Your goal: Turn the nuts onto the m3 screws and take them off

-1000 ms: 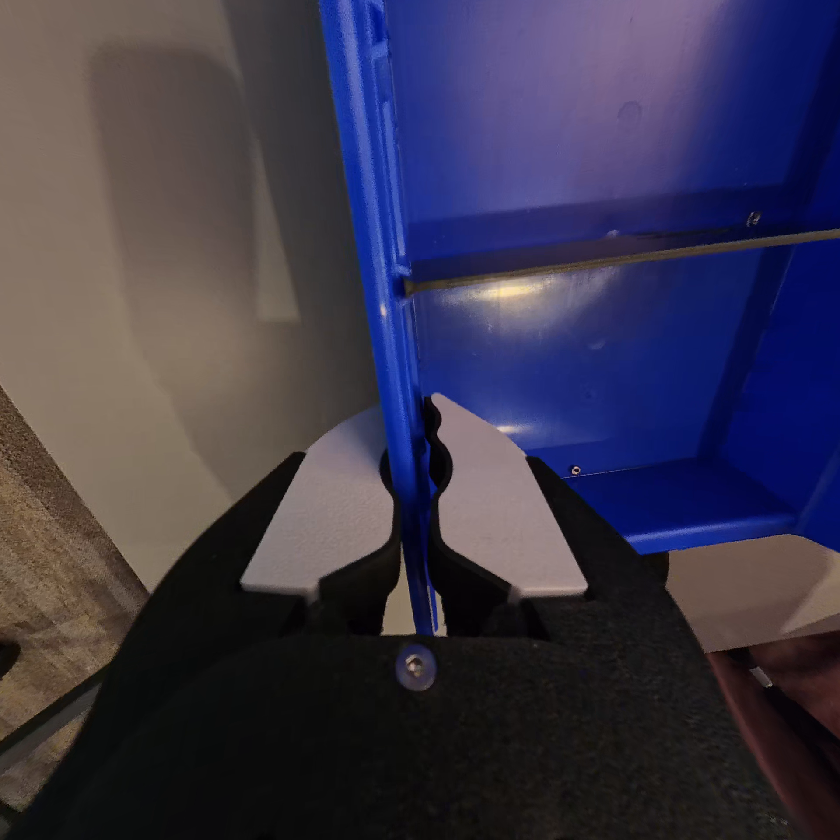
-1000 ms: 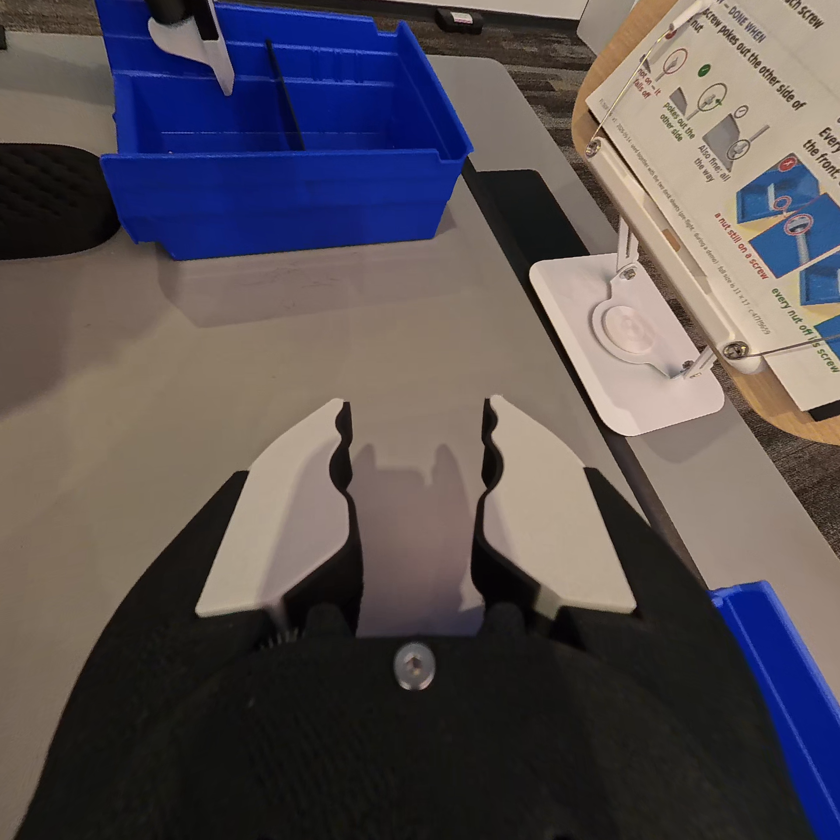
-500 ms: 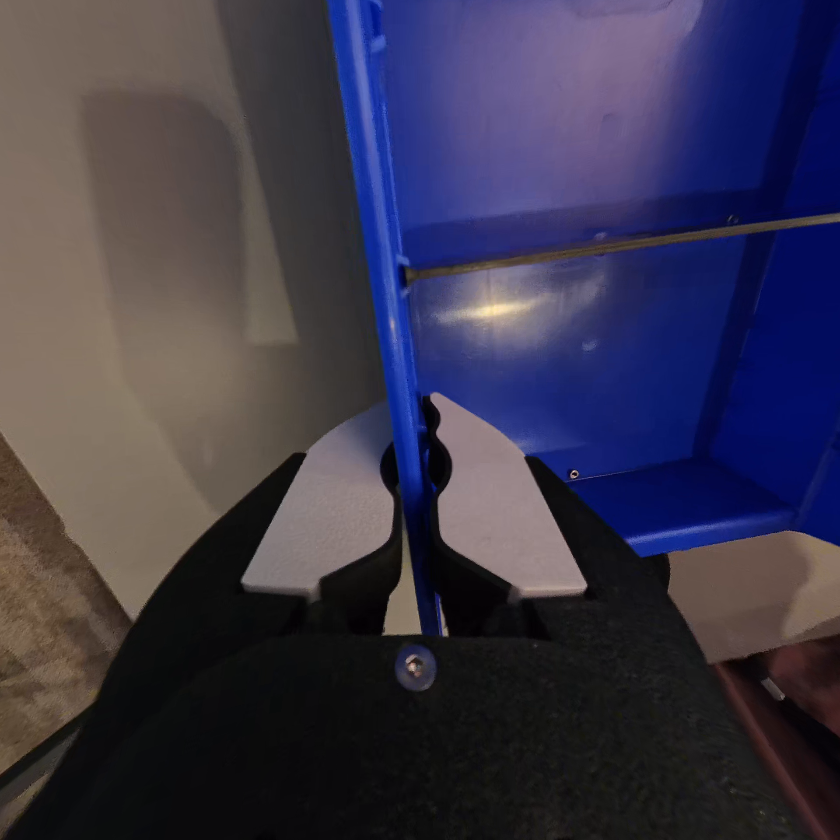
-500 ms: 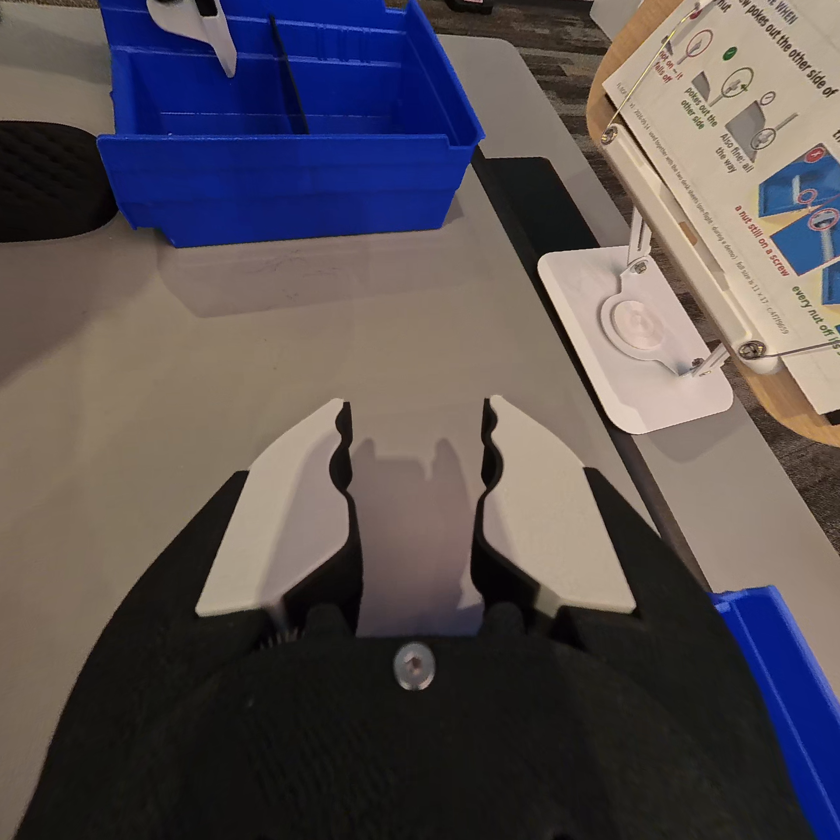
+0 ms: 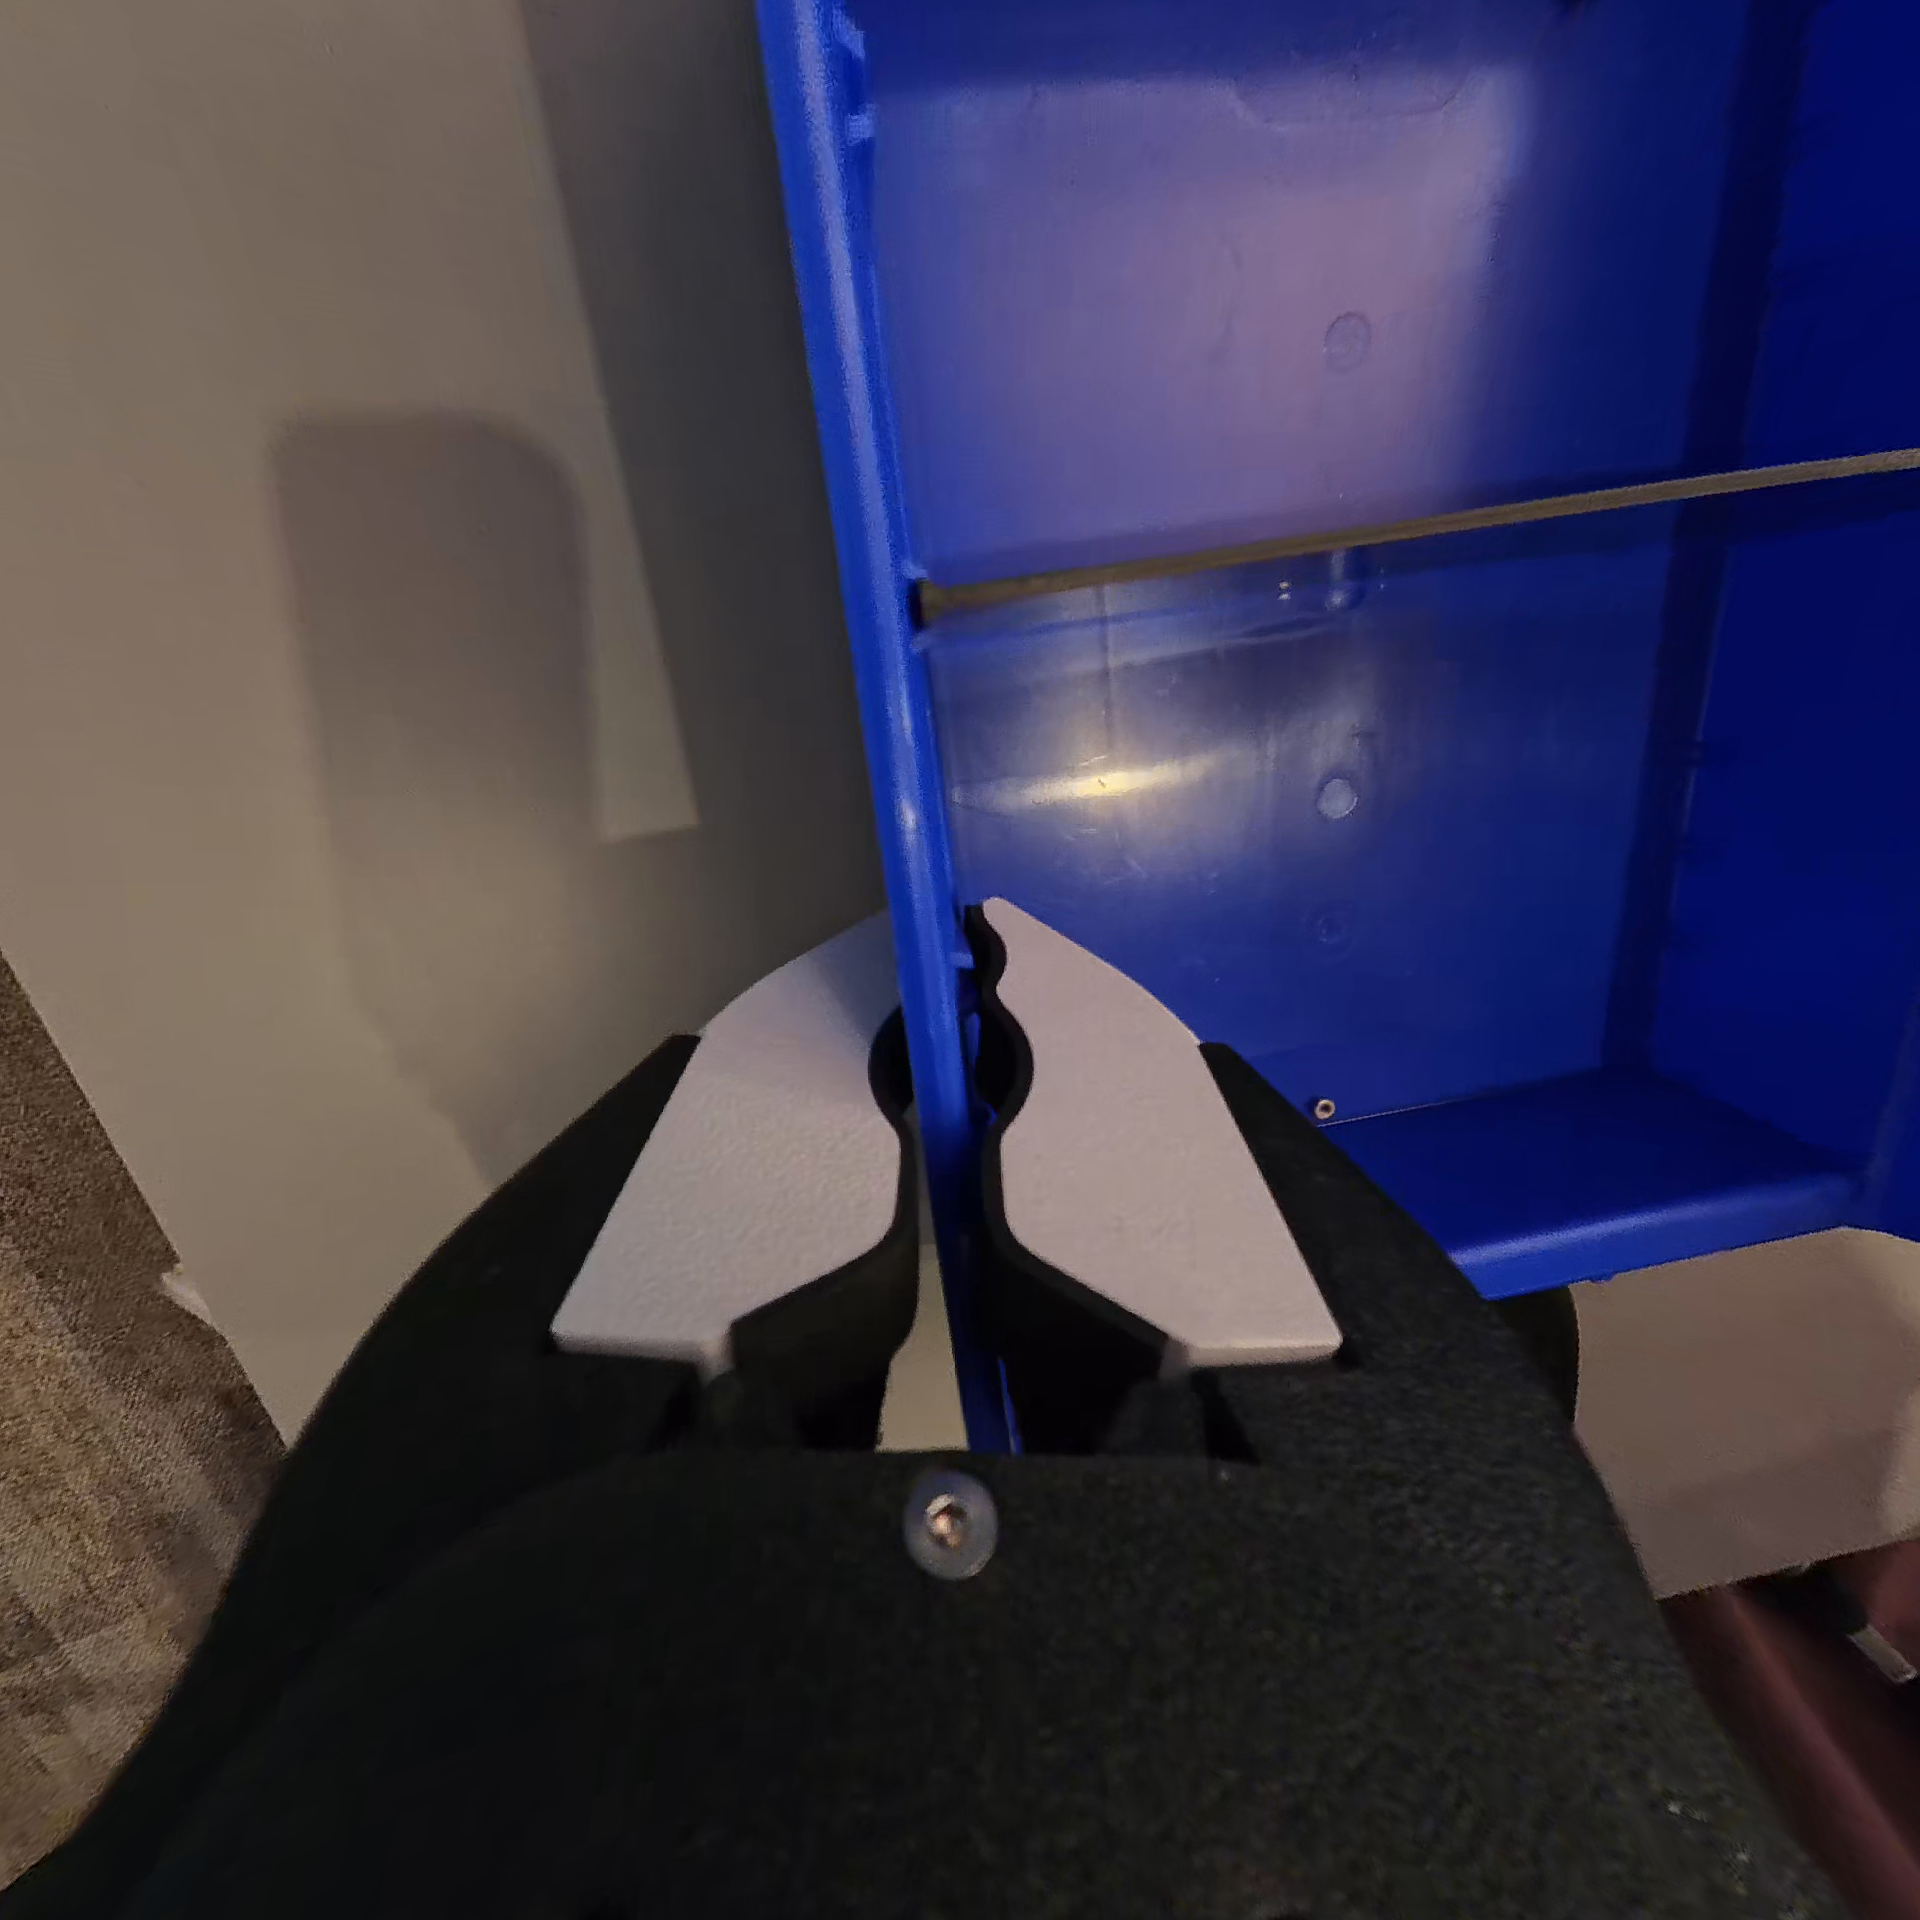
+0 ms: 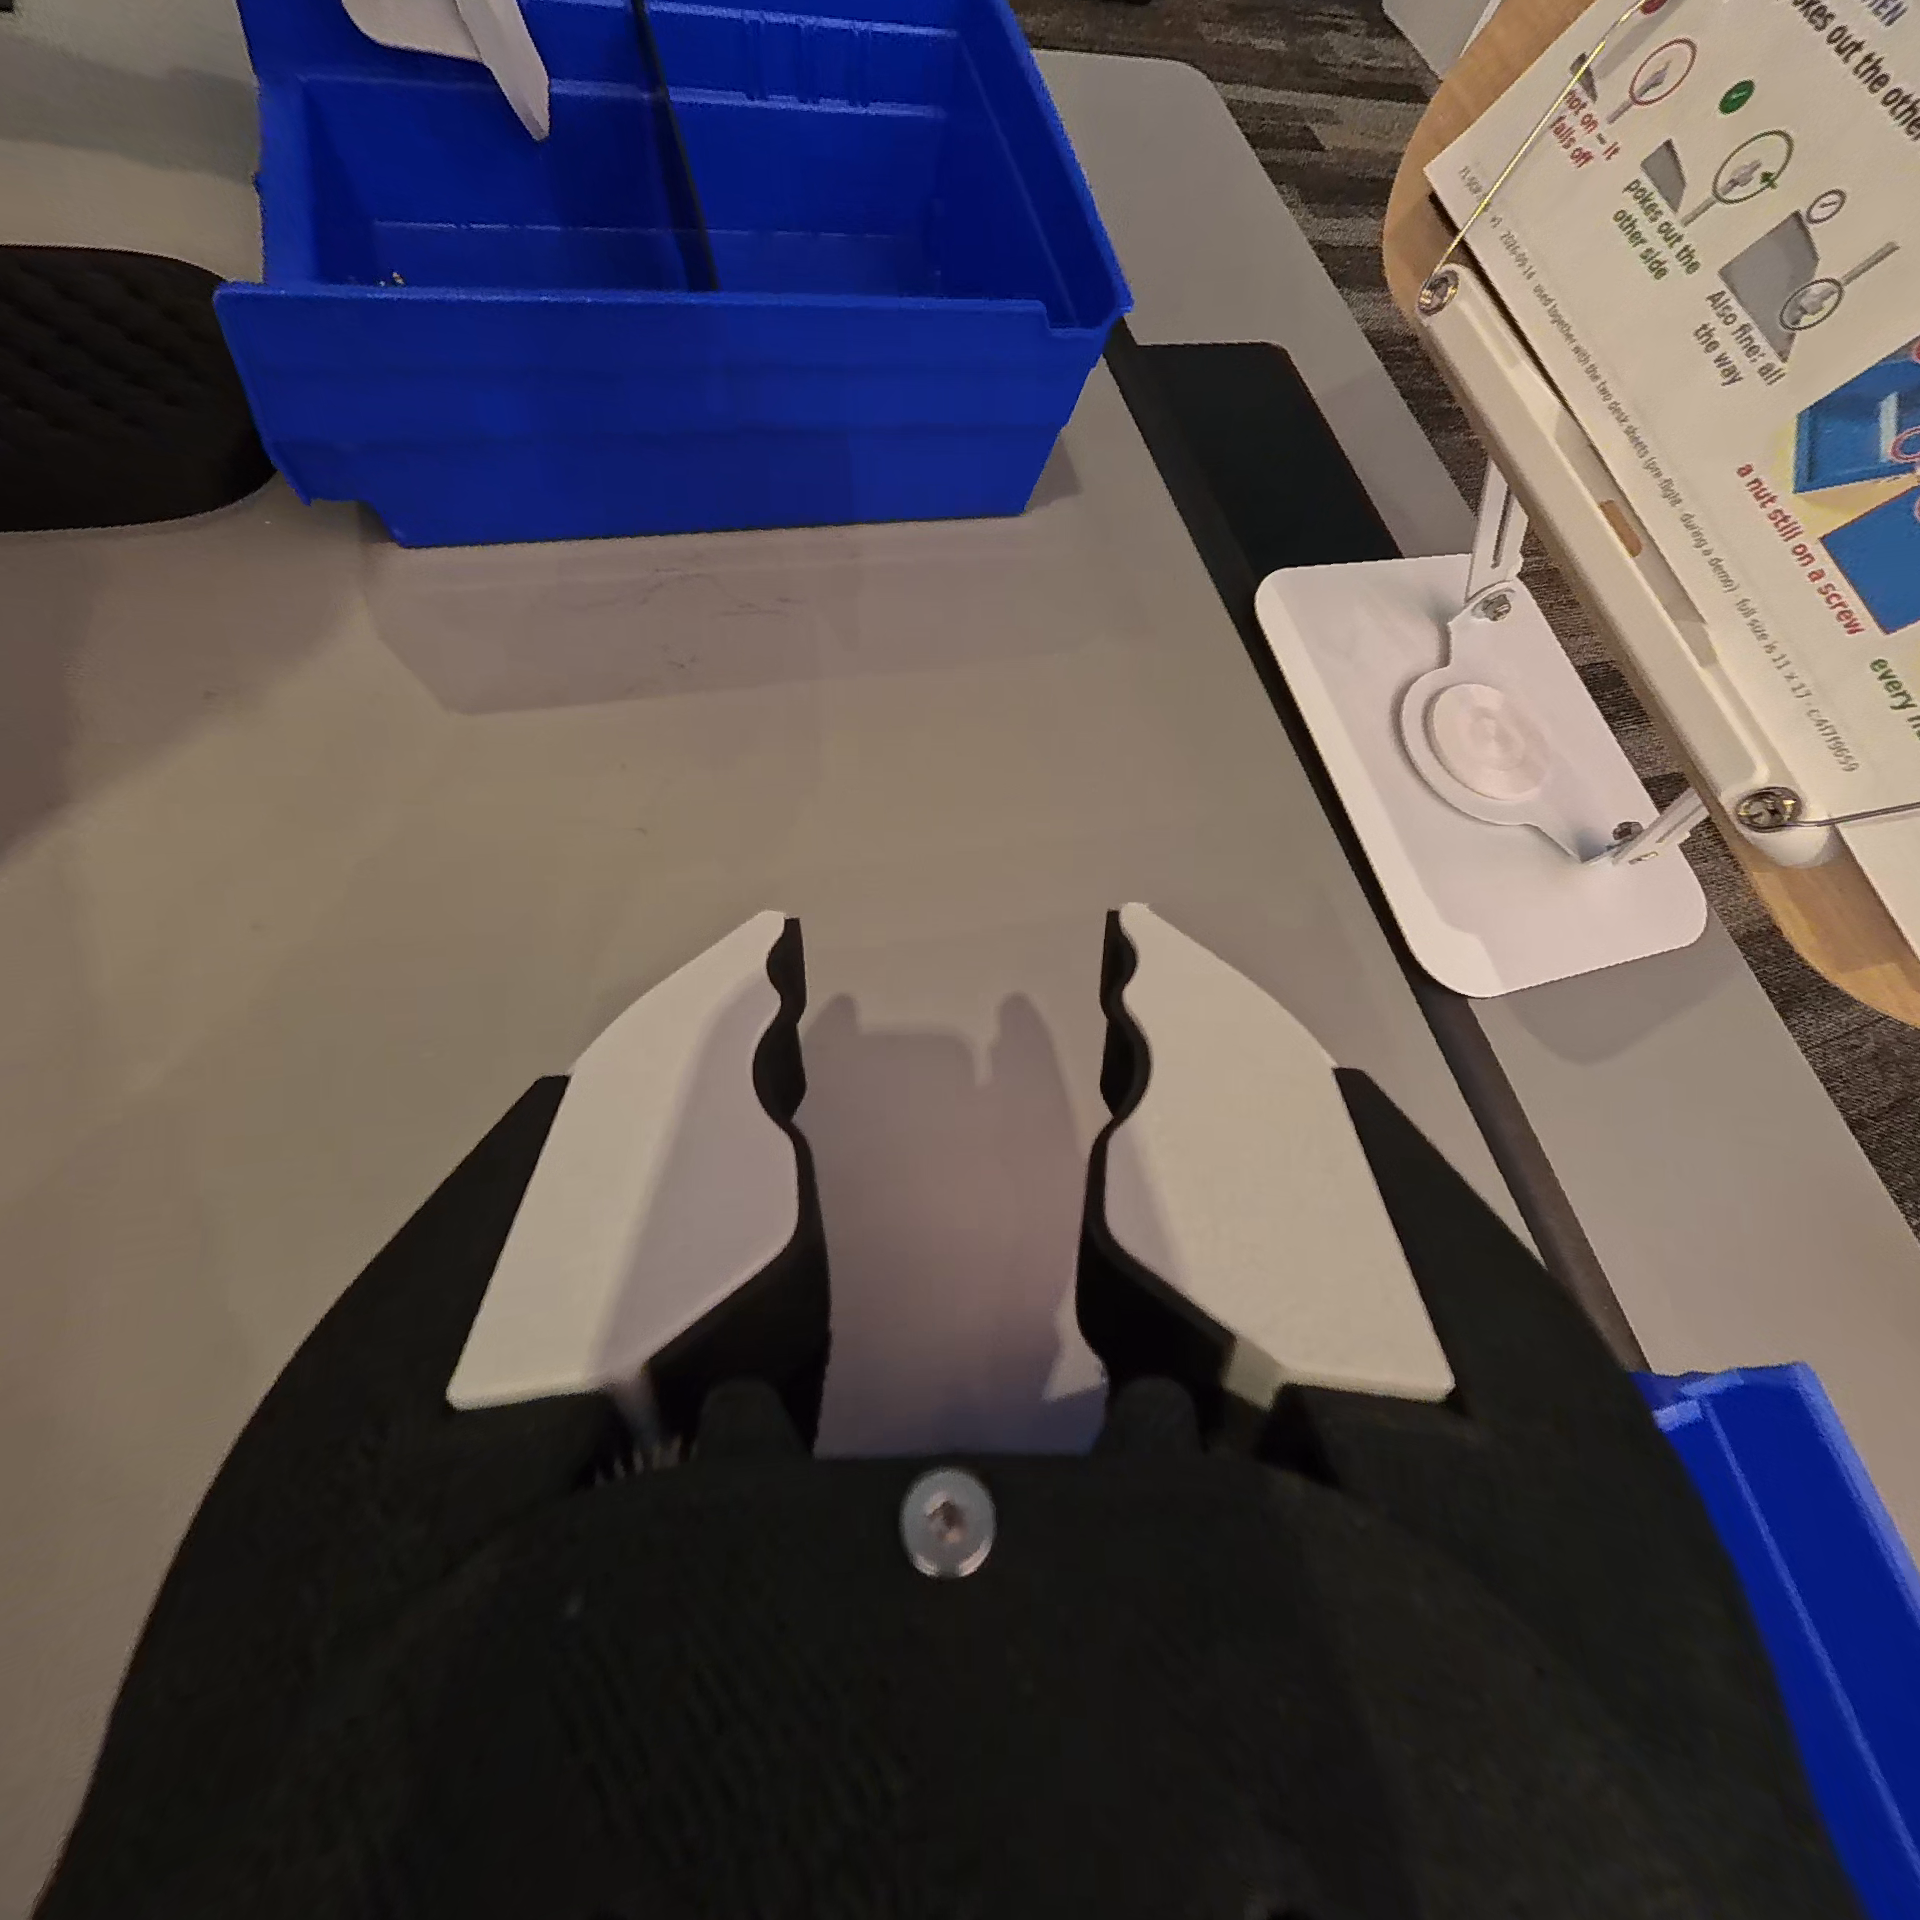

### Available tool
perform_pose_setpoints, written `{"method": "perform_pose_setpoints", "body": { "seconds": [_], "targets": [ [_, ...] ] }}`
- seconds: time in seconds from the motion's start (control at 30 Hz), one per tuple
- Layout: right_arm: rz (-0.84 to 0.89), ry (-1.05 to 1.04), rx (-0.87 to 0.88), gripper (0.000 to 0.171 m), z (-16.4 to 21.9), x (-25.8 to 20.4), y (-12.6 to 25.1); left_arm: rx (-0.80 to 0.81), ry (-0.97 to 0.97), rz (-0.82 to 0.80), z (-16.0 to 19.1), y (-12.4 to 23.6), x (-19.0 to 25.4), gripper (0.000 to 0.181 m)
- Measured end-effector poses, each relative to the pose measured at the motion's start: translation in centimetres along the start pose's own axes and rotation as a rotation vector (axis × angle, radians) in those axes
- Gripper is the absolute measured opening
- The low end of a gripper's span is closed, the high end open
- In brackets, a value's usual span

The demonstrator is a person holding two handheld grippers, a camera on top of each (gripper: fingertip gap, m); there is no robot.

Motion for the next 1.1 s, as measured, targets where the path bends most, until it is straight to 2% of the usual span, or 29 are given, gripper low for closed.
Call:
{"method": "perform_pose_setpoints", "body": {
  "seconds": [0.27,0.4,0.63,0.73,0.77,1.1],
  "targets": [
    [-0.006,0.001,-0.009,0.056,0.1,-0.2,-0.3,-0.139,0.012,0.021,0.7,-0.1,-0.2,0.006],
    [0.0,0.004,-0.014,0.056,0.2,-0.1,-0.3,-0.209,-0.081,-0.012,0.9,0.0,-0.2,0.009],
    [-0.001,0.005,-0.019,0.056,0.3,-0.1,-0.3,-0.301,-0.049,0.04,1.4,-0.4,0.1,0.01],
    [-0.001,0.007,-0.026,0.056,0.4,-0.1,-0.3,-0.452,-0.014,0.066,3.6,-1.1,0.5,0.009],
    [0.0,0.009,-0.027,0.056,0.4,-0.1,-0.3,-0.431,-0.008,0.065,3.3,-1.2,0.6,0.004],
    [-0.009,0.017,-0.05,0.056,0.8,-0.2,-0.6,-0.432,-0.014,0.065,3.3,-1.2,0.6,0.004]
  ]
}}
Point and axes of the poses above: each gripper's, where its closed fingertips meet, y back along the fingers, z out of its underside, x = y × z across the jaws, the point moved 1 cm from there along y, back along the fingers, and after that the axes turned 4 degrees about x, right-handed, at the moved point
